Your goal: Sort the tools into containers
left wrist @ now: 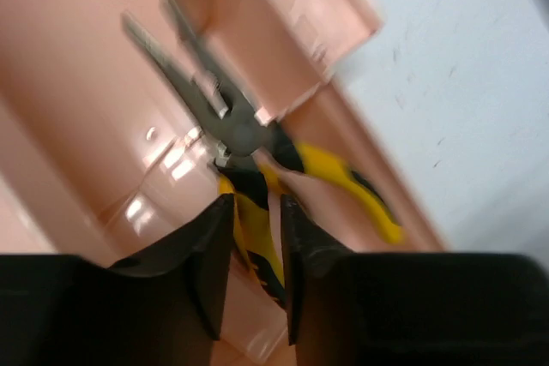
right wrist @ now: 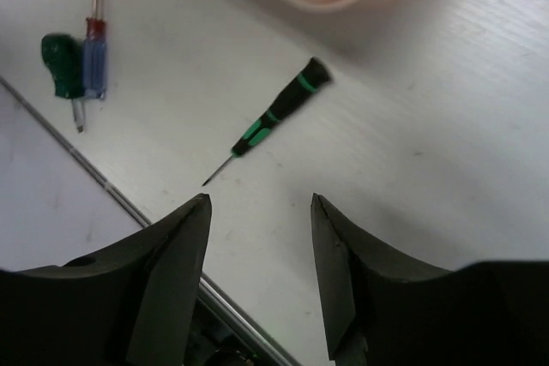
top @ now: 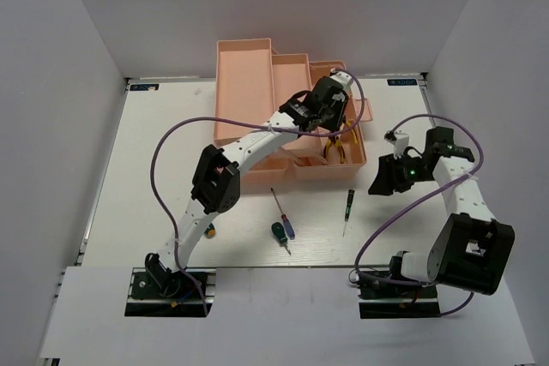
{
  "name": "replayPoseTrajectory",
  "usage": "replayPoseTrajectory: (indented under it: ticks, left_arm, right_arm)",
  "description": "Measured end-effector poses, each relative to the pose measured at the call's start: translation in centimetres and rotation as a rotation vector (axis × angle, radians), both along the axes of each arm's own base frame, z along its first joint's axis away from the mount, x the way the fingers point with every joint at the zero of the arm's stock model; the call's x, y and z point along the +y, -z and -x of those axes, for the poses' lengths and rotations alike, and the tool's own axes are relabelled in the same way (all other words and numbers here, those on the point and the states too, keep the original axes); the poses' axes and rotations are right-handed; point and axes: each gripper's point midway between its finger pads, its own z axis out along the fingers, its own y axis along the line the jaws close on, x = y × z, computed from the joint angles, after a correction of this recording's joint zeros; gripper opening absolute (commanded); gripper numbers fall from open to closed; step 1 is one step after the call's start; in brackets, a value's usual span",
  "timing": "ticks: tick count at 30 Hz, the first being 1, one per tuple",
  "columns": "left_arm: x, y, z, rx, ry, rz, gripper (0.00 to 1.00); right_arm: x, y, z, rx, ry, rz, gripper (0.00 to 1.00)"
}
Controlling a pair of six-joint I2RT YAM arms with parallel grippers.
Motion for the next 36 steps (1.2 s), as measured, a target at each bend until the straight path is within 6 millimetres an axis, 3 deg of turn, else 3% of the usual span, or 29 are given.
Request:
replayPoseTrajectory:
  ticks: [1, 4, 9, 11, 14, 18, 23, 25, 29, 30, 33, 34, 36]
  left_arm:
    - [0.2, 0.7, -0.7, 0.009, -0.003, 0.003, 0.51]
    - [-0.3, -0.6, -1.4, -0.012, 0.007, 0.052, 0.64]
    - [-1.1, -1.8, -1.3, -0.015, 0.048, 0.101, 0.66]
    - [-1.4, -2.3, -1.1, -0.018, 0.065, 0.118, 0.66]
    - [-0.8, -3.9, -0.2, -0.028, 0.073, 0.132, 0.66]
    - [3.3, -7.3, 4.3, -0.044, 0.074, 0.130, 0.66]
    - [11.7, -11.7, 12.6, -0.079, 0.039, 0.187, 0.70]
    - [15.0, -12.0, 15.5, -0.077, 0.015, 0.214, 0.70]
    - [18.3, -9.4, 18.7, -0.011, -0.028, 0.211, 0.71]
    - [18.6, -8.2, 19.2, 0.017, -0.038, 0.193, 0.71]
    - [19.1, -3.5, 20.4, 0.118, -0.071, 0.099, 0.71]
    - [19.6, -1.8, 21.0, 0.156, -0.091, 0.059, 0.71]
    - [21.2, 1.3, 22.4, 0.235, -0.153, -0.015, 0.71]
  right_arm:
    - [0.5, 0.3, 0.7, 0.012, -0.013, -0.012, 0.58]
    - [1.7, 1.1, 2.2, 0.047, -0.043, -0.037, 0.61]
    - [3.5, 2.9, 3.9, 0.096, -0.064, -0.034, 0.63]
    - [4.1, 3.5, 4.0, 0.112, -0.056, -0.019, 0.58]
    - [4.9, 4.6, 3.6, 0.103, -0.044, 0.022, 0.58]
    - [5.6, 6.8, 3.4, 0.086, -0.006, 0.103, 0.58]
    - [5.6, 9.0, 2.4, 0.082, 0.083, 0.198, 0.59]
    - [5.5, 9.6, 1.9, 0.077, 0.117, 0.228, 0.59]
    - [5.5, 10.1, 0.6, 0.043, 0.176, 0.270, 0.48]
    - [5.5, 10.2, 0.4, 0.036, 0.189, 0.283, 0.39]
    - [5.2, 10.4, 0.0, 0.023, 0.219, 0.312, 0.24]
    - [5.1, 10.4, -0.1, 0.022, 0.223, 0.318, 0.12]
    - [5.0, 10.3, 0.0, 0.020, 0.230, 0.328, 0.03]
